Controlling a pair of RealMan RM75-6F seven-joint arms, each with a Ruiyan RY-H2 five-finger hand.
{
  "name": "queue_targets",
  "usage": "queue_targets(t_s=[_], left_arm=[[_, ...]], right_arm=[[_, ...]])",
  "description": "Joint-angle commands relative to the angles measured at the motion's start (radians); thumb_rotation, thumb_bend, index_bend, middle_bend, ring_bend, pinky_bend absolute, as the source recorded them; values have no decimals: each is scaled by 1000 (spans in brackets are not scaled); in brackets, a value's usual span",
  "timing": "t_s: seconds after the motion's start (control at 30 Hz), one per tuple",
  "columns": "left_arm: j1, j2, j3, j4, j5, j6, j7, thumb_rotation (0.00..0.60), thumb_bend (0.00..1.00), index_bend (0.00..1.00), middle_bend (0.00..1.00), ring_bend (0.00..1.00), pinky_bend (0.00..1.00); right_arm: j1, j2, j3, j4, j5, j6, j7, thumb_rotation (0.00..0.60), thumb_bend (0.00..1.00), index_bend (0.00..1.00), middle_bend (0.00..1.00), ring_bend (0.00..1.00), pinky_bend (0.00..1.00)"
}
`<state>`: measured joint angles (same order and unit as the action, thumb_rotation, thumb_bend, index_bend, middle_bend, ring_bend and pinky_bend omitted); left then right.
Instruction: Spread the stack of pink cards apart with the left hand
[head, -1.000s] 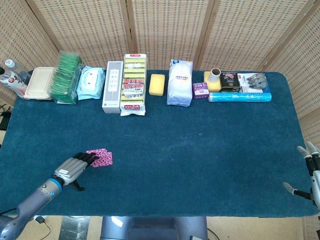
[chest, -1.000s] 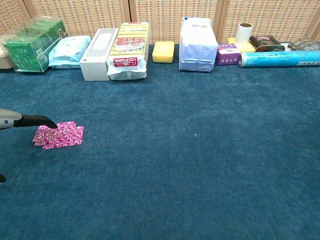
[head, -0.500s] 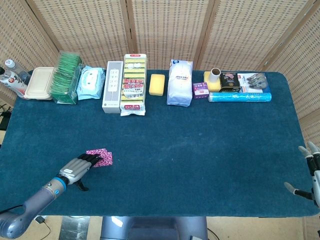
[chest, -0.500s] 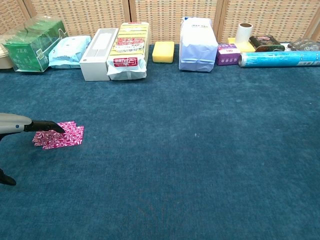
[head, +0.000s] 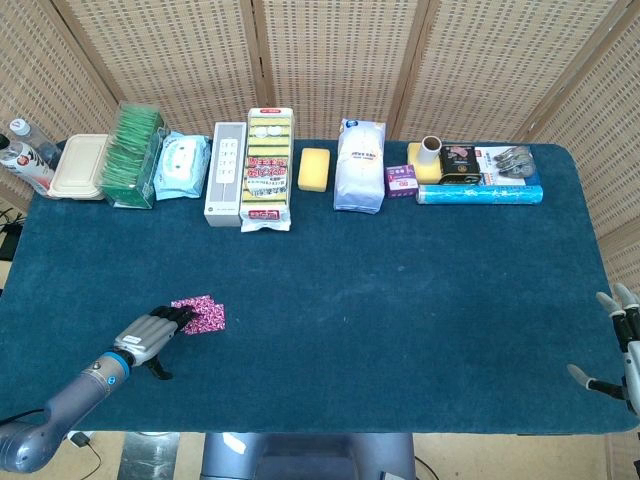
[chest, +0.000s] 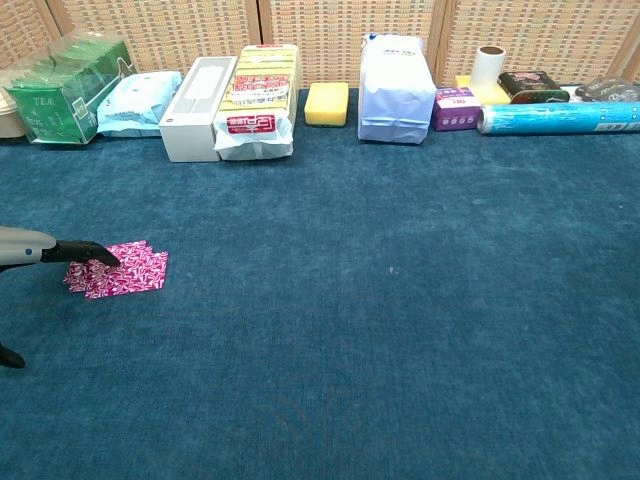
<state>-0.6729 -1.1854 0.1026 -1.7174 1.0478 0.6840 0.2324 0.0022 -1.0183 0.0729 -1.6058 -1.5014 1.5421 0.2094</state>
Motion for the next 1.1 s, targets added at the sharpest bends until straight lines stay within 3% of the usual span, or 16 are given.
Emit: queue_targets(t_s=[0.03,0.63,1.1], left_arm=[[-2,-2,2,5,-8,-2,2,600,4,0,0,0,32],[14,24,4,49,-31,3,-42,600,5,0,0,0,32],[37,59,-12,4,88,22,-116,600,6,0,0,0,32]], right_arm=[[0,1,0,0,0,1,1,600,0,81,0,0,0],[0,0,-2,-4,-2,-2,-3,600,0,81,0,0,0],[0,-1,-2,-5,-1,-3,-7,600,0,81,0,0,0]])
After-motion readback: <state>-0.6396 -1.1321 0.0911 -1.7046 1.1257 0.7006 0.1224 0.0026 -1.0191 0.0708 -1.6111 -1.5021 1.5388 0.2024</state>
